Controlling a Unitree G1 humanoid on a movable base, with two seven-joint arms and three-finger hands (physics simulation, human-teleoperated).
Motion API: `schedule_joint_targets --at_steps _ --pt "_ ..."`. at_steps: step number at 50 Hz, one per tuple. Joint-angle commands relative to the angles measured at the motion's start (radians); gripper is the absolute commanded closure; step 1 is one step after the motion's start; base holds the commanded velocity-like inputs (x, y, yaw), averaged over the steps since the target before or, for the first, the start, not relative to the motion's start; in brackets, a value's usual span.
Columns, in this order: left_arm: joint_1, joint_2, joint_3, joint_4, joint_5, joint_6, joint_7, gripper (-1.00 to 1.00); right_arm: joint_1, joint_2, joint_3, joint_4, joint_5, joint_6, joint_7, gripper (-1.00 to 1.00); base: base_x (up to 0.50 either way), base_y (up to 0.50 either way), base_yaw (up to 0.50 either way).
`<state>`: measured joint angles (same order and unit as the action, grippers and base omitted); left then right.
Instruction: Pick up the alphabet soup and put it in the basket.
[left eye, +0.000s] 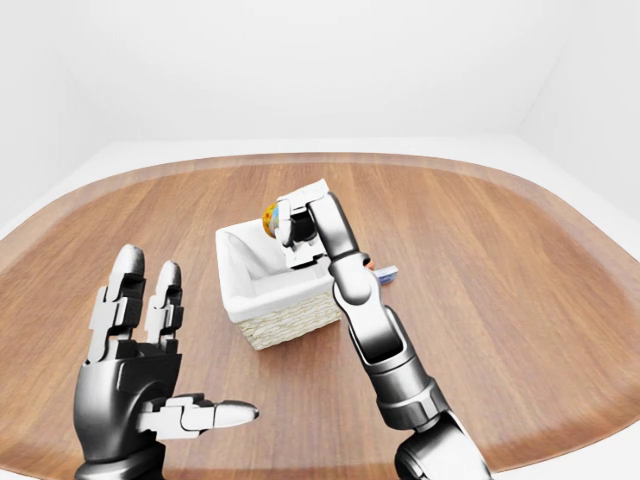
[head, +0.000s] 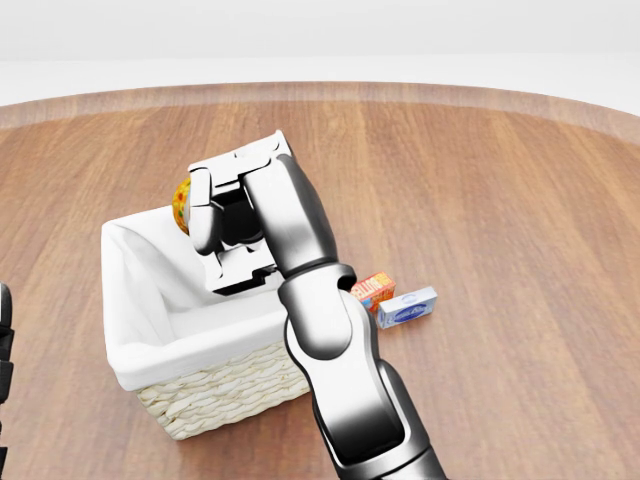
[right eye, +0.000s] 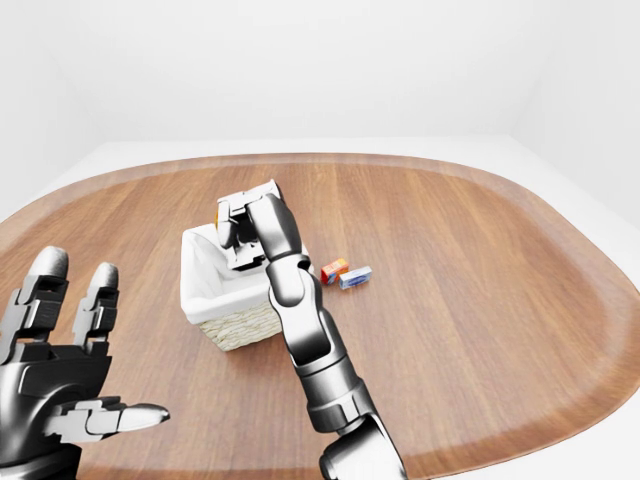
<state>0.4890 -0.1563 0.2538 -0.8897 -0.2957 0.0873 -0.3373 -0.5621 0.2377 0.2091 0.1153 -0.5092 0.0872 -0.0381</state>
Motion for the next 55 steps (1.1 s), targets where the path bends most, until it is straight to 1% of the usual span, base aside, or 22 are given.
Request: schedule_joint_targets --at_steps 1,8,32,46,55 --pt "-0.001 -0.007 0.019 -0.012 -0.015 0.000 -0.014 -1.00 -0.024 0.039 0.015 0.042 -0.032 0.000 -0.031 1.00 0.00 0.00 0.00" --pt "0.000 -0.016 0.036 -0.022 -0.026 0.000 -0.027 -1.00 -0.020 0.060 0.029 0.042 -0.058 0.000 -0.031 1.00 0.00 0.00 0.00" --pt "0.003 -0.037 0.060 -0.042 -0.038 0.000 -0.055 -1.00 -0.043 0.088 0.031 0.130 -0.081 0.000 -0.054 1.00 0.00 0.00 0.00" --pt "0.000 -0.042 0.071 -0.049 -0.045 0.000 -0.064 -1.00 -0.105 0.096 0.012 0.222 -0.087 0.000 -0.080 1.00 0.00 0.00 0.00" --pt "-0.002 -0.046 0.078 -0.051 -0.048 0.000 -0.069 -1.00 -0.128 0.098 0.007 0.246 -0.087 0.000 -0.088 1.00 0.00 0.00 0.00"
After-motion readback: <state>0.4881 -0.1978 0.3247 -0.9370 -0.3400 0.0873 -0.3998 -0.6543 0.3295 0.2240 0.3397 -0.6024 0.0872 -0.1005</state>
